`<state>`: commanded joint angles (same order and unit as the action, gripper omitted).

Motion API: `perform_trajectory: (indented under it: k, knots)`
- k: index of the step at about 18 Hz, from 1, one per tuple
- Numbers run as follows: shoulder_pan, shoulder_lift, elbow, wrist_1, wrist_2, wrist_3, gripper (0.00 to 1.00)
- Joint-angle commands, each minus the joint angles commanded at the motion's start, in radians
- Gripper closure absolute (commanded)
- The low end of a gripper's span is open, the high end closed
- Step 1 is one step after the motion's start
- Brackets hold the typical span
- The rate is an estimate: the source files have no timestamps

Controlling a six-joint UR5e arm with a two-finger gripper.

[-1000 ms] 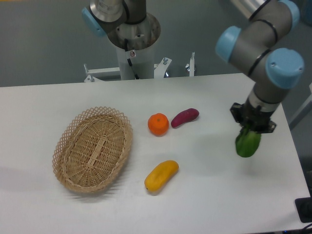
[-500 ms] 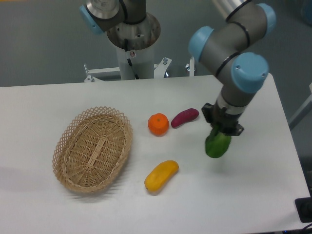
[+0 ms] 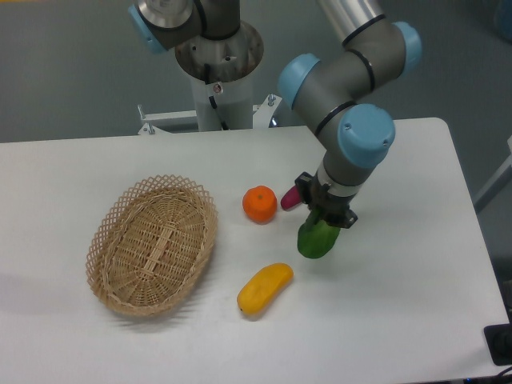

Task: Place the green vegetable on the table
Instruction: 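Carry the held bok choy toward the orange and yellow fruit, then lower the bok choy onto the table beside the yellow fruit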

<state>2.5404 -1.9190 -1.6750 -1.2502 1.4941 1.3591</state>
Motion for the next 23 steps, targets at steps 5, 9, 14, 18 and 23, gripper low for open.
perform_trajectory:
  k: [5, 9, 14, 18, 23]
  knots:
    - [-0.029, 0.009, -0.078, 0.093, 0.000, 0.000, 0.89]
    - [-0.046, 0.015, -0.107, 0.124, -0.002, -0.002, 0.88]
    - [-0.074, 0.014, -0.107, 0.124, -0.002, -0.003, 0.80]
    - [-0.088, 0.011, -0.109, 0.124, 0.000, -0.003, 0.74]
    - [-0.091, 0.000, -0.098, 0.169, 0.002, -0.005, 0.23]
